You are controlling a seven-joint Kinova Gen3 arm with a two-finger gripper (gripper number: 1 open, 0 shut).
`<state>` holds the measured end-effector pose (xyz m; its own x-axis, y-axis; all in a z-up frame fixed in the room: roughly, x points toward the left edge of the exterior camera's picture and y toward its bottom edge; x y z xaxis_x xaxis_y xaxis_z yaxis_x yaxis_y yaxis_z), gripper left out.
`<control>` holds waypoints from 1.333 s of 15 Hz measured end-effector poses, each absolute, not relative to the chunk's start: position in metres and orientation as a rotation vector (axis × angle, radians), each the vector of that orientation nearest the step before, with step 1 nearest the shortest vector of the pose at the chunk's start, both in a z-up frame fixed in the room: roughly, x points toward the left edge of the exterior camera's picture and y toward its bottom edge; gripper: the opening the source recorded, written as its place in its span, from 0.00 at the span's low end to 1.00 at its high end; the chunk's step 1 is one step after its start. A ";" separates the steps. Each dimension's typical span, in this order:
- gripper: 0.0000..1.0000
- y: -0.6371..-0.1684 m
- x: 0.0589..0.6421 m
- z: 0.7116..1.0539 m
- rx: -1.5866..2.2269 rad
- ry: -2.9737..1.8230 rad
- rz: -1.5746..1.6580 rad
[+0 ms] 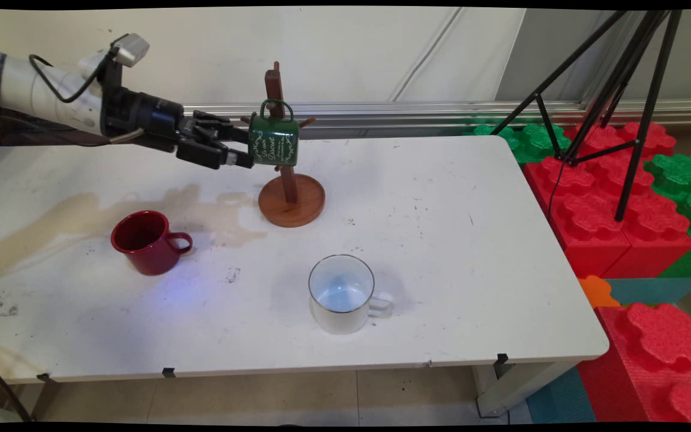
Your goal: Pick up the green mug from the rack
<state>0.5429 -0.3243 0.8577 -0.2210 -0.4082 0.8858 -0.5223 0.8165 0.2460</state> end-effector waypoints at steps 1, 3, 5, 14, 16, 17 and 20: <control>1.00 -0.326 0.541 0.856 0.713 -1.839 0.121; 1.00 -0.328 0.537 0.852 0.723 -1.828 0.120; 1.00 -0.330 0.535 0.849 0.730 -1.821 0.121; 0.00 -0.338 0.526 0.839 0.753 -1.795 0.118; 0.00 -0.338 0.525 0.838 0.750 -1.792 0.117; 0.00 -0.338 0.524 0.838 0.746 -1.791 0.115; 0.00 -0.336 0.522 0.838 0.728 -1.791 0.100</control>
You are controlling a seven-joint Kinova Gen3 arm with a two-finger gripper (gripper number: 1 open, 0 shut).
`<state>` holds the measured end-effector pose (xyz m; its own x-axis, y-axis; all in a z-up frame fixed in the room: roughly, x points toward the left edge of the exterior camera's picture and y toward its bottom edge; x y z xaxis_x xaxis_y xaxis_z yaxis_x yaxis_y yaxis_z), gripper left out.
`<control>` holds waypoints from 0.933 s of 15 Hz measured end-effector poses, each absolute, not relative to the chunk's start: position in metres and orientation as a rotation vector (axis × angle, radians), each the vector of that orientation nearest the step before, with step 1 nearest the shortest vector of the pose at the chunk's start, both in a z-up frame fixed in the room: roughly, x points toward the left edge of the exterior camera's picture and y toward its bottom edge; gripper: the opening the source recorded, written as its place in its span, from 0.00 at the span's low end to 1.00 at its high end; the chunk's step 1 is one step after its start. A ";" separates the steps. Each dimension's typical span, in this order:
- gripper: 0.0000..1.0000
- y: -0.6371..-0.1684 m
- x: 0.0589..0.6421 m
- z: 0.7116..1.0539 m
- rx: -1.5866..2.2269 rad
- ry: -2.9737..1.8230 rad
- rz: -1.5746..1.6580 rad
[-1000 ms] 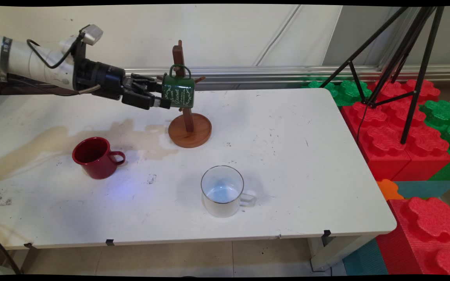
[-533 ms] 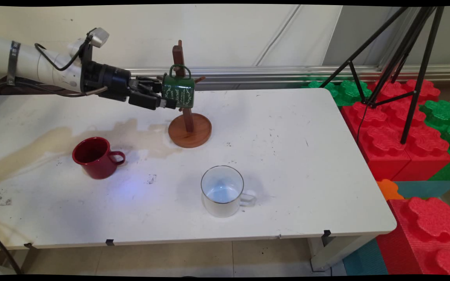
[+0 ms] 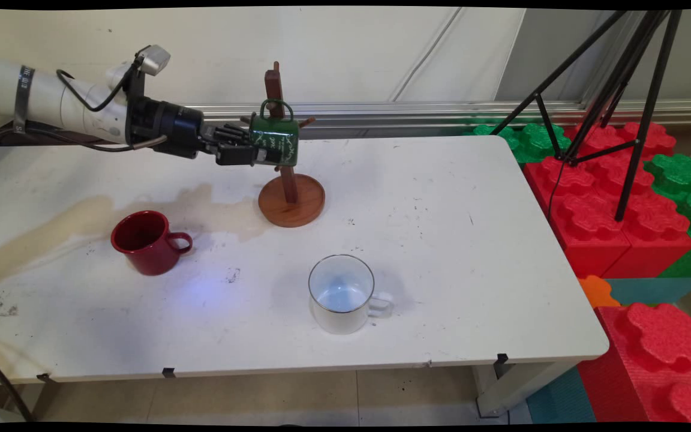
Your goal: Place the picked object on the table
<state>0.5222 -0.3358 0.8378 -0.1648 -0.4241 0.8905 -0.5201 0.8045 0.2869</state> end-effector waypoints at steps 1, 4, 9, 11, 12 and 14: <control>0.00 -0.334 0.522 0.838 0.720 -1.792 0.093; 0.00 -0.331 0.520 0.838 0.699 -1.794 0.076; 0.00 -0.327 0.518 0.842 0.672 -1.790 0.065; 0.00 -0.327 0.517 0.844 0.662 -1.785 0.065; 0.00 -0.327 0.517 0.846 0.657 -1.783 0.067; 0.00 -0.327 0.517 0.848 0.648 -1.780 0.067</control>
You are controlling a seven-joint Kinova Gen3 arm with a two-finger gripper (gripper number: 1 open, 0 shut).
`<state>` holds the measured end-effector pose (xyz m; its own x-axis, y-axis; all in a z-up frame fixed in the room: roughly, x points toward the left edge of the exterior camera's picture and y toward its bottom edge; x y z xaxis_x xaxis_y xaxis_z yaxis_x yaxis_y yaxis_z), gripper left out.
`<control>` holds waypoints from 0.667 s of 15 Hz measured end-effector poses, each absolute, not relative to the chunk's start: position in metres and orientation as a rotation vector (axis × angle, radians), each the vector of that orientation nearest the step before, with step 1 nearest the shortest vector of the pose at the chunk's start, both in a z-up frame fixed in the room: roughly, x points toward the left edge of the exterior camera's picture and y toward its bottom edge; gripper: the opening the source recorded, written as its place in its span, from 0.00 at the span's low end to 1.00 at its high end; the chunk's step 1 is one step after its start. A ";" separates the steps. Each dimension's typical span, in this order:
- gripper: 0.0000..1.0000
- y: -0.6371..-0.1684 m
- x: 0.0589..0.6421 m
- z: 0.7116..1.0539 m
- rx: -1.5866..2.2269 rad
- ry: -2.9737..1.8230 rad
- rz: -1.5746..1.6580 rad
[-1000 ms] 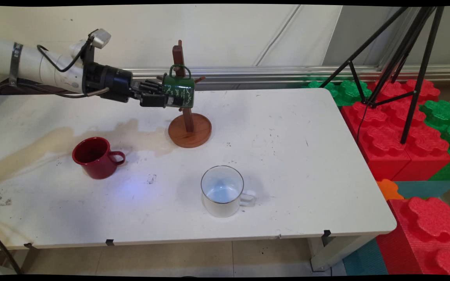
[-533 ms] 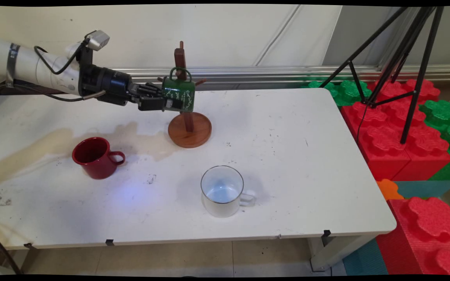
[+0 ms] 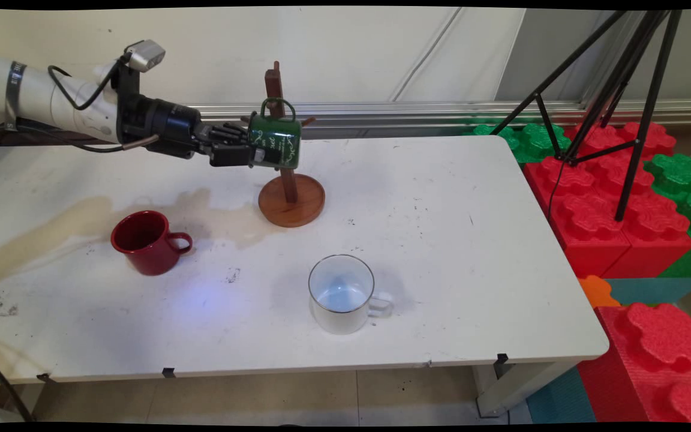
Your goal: Place the picked object on the table
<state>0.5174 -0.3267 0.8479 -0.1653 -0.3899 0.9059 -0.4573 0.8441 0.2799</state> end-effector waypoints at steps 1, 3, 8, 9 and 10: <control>0.00 -0.326 0.517 0.850 0.641 -1.779 0.067; 0.00 -0.323 0.518 0.853 0.624 -1.780 0.062; 0.00 -0.313 0.520 0.861 0.590 -1.788 0.053; 0.00 -0.311 0.521 0.864 0.581 -1.790 0.051; 0.00 -0.307 0.523 0.866 0.571 -1.794 0.048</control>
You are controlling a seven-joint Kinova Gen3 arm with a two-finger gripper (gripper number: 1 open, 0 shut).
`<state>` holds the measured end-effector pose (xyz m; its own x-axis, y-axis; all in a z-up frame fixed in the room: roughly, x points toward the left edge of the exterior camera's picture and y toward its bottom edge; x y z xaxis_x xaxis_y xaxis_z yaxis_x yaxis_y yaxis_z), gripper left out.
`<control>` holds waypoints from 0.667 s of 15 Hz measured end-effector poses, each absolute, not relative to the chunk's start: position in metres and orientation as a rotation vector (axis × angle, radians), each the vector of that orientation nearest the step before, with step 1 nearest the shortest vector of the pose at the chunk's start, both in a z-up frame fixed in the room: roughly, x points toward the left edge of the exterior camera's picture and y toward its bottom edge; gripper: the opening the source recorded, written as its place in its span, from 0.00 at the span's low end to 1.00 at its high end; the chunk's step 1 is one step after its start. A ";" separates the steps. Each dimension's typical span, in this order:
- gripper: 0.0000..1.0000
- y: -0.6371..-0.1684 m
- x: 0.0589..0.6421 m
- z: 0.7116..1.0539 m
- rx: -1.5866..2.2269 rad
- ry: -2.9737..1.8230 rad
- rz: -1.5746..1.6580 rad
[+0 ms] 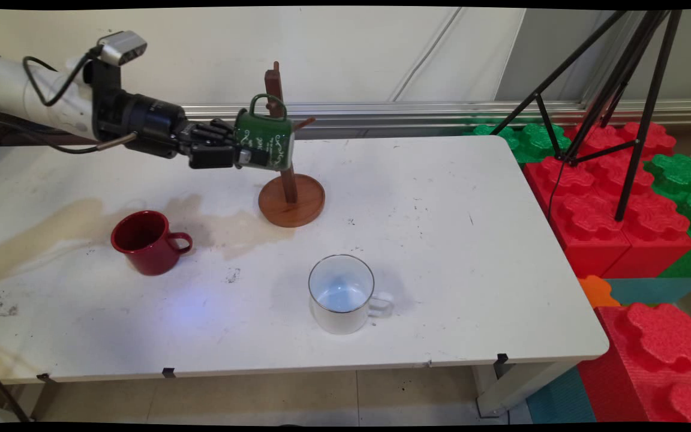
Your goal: Place the picked object on the table
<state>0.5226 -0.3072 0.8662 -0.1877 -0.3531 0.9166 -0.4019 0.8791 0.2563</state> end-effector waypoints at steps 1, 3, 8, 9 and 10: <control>0.00 -0.304 0.524 0.869 0.562 -1.800 0.046; 0.00 -0.298 0.528 0.872 0.550 -1.811 0.042; 0.00 -0.283 0.538 0.882 0.519 -1.846 0.037; 0.00 -0.280 0.540 0.884 0.515 -1.853 0.037; 0.00 -0.277 0.543 0.886 0.510 -1.864 0.038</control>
<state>0.5429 -0.2769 0.8860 -0.2598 -0.3258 0.9091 -0.3628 0.9053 0.2208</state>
